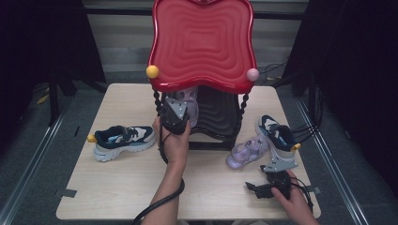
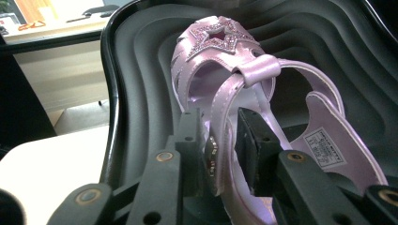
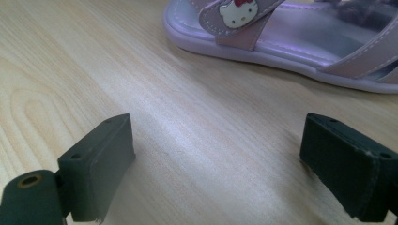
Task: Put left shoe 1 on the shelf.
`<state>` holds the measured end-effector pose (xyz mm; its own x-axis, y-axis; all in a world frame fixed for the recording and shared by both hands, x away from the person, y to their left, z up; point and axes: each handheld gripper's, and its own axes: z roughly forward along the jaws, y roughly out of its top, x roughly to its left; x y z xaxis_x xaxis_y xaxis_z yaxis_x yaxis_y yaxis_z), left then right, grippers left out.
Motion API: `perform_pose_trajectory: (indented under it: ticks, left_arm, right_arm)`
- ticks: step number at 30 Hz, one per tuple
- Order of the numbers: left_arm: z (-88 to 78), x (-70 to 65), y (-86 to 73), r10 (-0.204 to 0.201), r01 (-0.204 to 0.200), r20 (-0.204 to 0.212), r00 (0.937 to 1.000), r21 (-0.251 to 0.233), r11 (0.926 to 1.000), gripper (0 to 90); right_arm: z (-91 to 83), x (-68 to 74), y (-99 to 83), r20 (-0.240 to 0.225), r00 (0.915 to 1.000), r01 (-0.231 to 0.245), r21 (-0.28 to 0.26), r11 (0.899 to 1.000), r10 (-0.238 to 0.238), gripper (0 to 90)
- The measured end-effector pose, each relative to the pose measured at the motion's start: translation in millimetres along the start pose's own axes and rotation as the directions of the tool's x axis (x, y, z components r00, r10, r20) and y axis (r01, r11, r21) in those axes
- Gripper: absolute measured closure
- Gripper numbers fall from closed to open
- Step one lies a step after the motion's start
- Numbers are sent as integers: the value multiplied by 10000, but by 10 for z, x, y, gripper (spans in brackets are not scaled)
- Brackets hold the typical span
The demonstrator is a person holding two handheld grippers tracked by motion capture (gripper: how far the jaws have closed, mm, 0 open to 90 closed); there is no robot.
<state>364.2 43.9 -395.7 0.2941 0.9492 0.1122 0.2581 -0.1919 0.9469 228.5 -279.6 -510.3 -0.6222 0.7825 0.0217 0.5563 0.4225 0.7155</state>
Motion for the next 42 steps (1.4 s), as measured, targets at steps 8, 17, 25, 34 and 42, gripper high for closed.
perform_pose_trajectory:
  ticks: [8, 17, 25, 34, 42]
  left_arm:
    - [-118, 29, 74, -23, 15, 397, 9992, 205, 9998, 658]
    - [-219, 77, 77, -46, -41, 991, 9951, 870, 9962, 608]
    - [-277, 111, 64, -176, 33, 1440, 9894, 985, 9951, 553]
    - [-365, 148, 99, -219, -13, 1918, 9812, 1198, 9928, 470]
    - [-422, 224, 46, -520, 44, 2472, 9676, 1892, 9819, 375]
  right_arm:
    - [1, 0, 0, -8, 10000, 4, -4, 10000, -4, 95]
    - [1, 0, 0, -8, 10000, 2, -6, 10000, -2, 95]
    - [1, 0, 0, -9, 10000, 6, -5, 10000, -6, 95]
    - [0, 0, 0, -2, 10000, 2, -4, 10000, -2, 95]
    - [1, 0, 0, -8, 10000, 5, -5, 10000, -5, 95]
